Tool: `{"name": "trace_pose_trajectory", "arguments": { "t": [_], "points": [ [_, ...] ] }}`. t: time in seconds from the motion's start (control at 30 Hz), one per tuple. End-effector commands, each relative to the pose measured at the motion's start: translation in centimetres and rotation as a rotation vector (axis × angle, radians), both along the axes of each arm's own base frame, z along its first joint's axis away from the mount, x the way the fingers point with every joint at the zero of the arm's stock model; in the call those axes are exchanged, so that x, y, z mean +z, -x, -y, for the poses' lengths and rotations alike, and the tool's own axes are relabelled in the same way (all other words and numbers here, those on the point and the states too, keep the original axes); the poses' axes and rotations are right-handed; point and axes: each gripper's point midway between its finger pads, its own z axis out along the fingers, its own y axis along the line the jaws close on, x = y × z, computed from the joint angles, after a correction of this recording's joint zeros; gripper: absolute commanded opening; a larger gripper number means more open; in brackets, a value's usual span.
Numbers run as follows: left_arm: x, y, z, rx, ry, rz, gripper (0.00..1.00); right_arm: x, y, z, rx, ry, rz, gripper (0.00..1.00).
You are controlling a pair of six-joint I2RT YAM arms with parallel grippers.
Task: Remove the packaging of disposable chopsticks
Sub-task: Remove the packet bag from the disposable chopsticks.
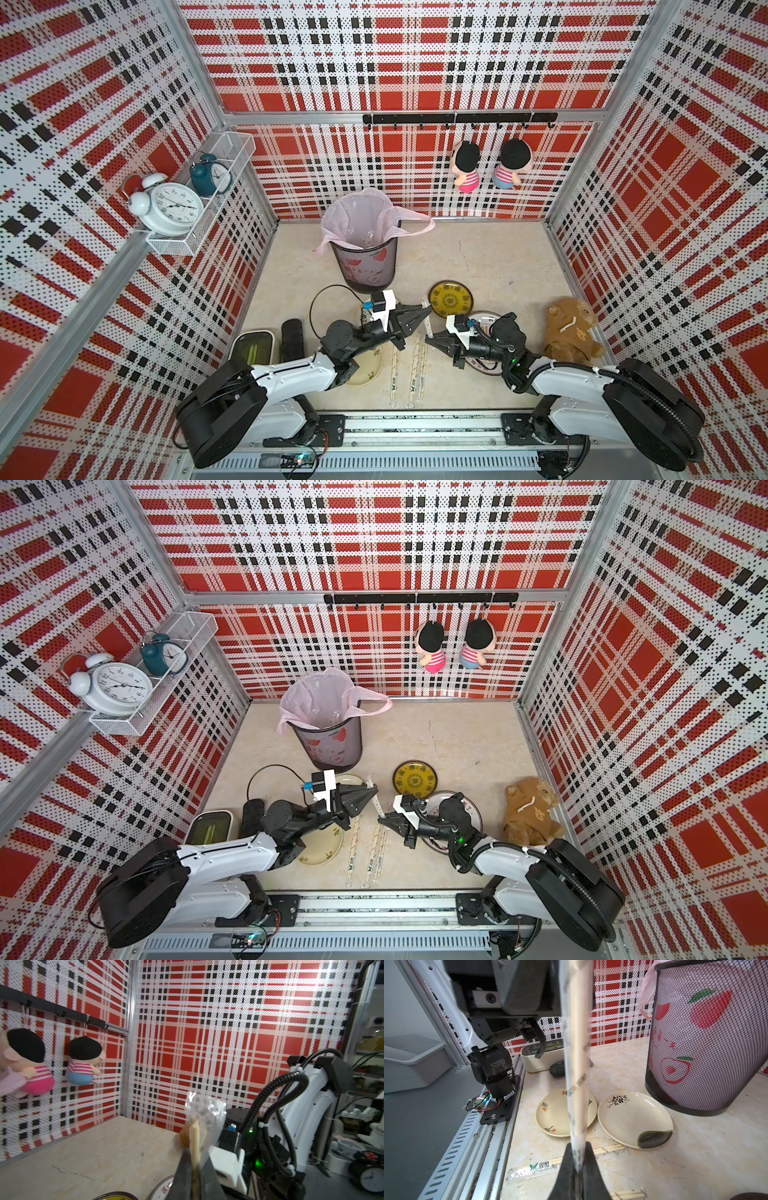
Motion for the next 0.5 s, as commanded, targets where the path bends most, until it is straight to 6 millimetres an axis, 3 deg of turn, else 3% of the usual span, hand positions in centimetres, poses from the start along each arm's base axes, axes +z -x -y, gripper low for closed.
{"name": "trace_pose_trajectory", "arguments": {
  "t": [0.0, 0.47],
  "points": [
    [1.5, 0.2, 0.1, -0.016, 0.023, 0.036, 0.03, 0.5, 0.1, -0.1, 0.008, -0.002, 0.024, 0.00],
    [-2.5, 0.8, 1.2, -0.047, -0.046, -0.040, 0.04, 5.2, 0.4, 0.3, 0.002, -0.086, 0.125, 0.00]
  ]
}}
